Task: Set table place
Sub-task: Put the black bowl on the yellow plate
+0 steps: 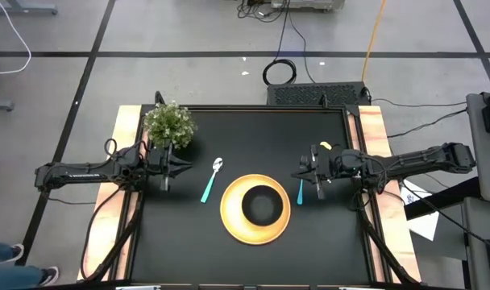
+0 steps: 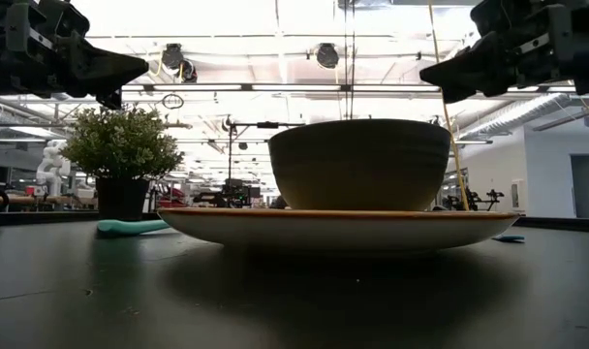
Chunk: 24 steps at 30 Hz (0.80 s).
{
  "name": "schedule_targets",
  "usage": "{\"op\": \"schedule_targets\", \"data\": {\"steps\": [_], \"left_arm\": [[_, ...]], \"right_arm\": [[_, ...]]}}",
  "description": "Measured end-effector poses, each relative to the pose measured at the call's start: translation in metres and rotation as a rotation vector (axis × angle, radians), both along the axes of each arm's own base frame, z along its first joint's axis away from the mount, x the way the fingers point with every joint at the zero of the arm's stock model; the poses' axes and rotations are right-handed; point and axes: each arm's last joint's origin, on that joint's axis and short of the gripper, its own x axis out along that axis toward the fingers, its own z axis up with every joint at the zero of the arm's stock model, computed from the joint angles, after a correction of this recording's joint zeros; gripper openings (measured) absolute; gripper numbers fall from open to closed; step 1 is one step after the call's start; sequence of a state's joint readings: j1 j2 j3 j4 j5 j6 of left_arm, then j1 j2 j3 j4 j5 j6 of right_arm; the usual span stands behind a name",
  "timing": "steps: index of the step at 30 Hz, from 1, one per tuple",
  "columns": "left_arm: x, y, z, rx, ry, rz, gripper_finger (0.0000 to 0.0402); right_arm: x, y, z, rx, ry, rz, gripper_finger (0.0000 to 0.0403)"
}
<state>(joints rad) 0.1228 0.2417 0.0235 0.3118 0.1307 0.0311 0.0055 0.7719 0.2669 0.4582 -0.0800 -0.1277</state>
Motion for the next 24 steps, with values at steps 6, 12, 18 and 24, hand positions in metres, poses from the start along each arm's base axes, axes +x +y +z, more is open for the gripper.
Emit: {"op": "schedule_targets", "data": {"steps": [6,12,18,24], "left_arm": [[0.000,0.000,0.000,0.015,0.001,0.002,0.0033],[0.000,0.000,0.000,0.008,0.005,-0.001,0.0033],[0.000,0.000,-0.001,0.007,0.010,-0.003,0.0033],[0.000,0.000,-0.001,0.013,0.009,-0.002,0.0033]], "right_arm": [[-0.002,0.000,0.003,-0.033,-0.024,0.003,0.0000],[-0.017,-0.005,-0.004,-0.019,-0.112,-0.055,0.0000],[-0.031,-0.011,-0.015,0.037,-0.174,-0.107,0.0000],[-0.037,-0.012,-0.011,0.043,-0.280,-0.111,0.0000]]}}
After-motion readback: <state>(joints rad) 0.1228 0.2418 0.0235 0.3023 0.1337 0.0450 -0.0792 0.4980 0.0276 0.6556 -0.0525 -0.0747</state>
